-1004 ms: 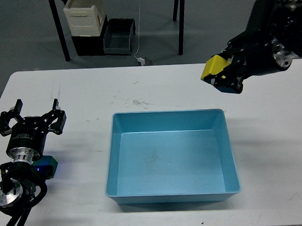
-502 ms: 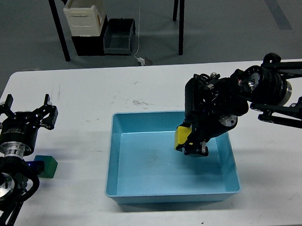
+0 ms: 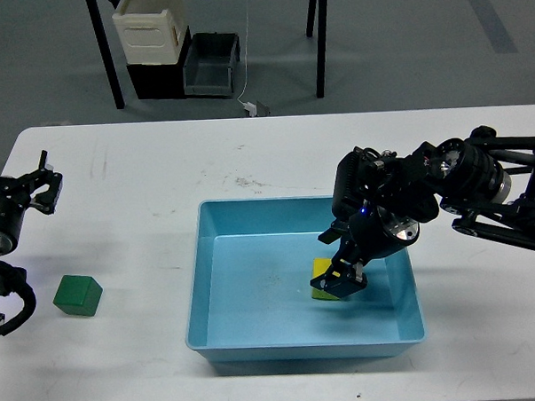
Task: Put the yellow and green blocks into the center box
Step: 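Release the yellow cube in the tray and raise the right gripper away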
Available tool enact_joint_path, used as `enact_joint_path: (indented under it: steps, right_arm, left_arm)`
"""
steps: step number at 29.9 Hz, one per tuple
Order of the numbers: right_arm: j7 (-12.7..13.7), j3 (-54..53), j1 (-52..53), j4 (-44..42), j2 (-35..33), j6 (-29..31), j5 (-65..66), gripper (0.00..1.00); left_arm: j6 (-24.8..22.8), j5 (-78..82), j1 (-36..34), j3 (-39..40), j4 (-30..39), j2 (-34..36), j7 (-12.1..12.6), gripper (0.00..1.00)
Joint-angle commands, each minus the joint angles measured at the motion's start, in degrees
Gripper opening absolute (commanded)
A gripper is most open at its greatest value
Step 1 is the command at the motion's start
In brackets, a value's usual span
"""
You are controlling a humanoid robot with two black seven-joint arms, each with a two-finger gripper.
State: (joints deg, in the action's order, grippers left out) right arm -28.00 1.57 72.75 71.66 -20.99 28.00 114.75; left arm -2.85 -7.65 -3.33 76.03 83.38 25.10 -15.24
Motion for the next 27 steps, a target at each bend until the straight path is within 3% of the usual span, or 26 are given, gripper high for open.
enact_joint_path:
  steps: [1, 5, 7, 11, 16, 24, 27]
  right_arm:
    - [0.0, -6.91, -1.02, -1.96, -0.28, 0.0, -1.71, 0.97]
    - [0.0, -14.9, -3.83, -1.88, -1.42, 0.0, -4.44, 0.99]
    - [0.0, -20.52, -5.85, -1.61, -0.9, 0.0, -5.84, 0.99]
    - [0.0, -34.32, -13.93, -1.44, 2.0, 0.0, -9.27, 0.98]
    - [0.0, -48.74, -22.98, 0.75, 4.46, -0.05, -9.98, 0.98]
    - [0.05, -68.95, -40.91, 11.04, 4.73, -8.31, -14.01, 0.98]
    - [4.17, -75.29, -46.54, 12.19, 6.22, -10.68, -18.23, 0.98]
  left_arm:
    - [-1.55, 11.75, -0.45, 1.49, -0.15, 0.12, -4.43, 1.0]
    - [-1.46, 24.4, -0.71, 1.67, -0.15, 1.08, -11.11, 1.0]
    - [-1.46, 30.73, -0.98, 1.58, -0.15, 2.57, -12.76, 1.0]
    - [-1.11, 45.76, -1.24, 1.58, -0.15, 8.2, -12.76, 1.0]
    - [1.0, 54.58, -1.86, 1.58, -0.15, 9.0, -12.76, 1.0]
    - [-0.22, 67.48, -2.38, 0.35, -0.06, 19.71, -12.76, 1.0]
    - [-3.9, 72.85, -3.35, 0.0, 0.47, 23.22, -12.76, 1.0]
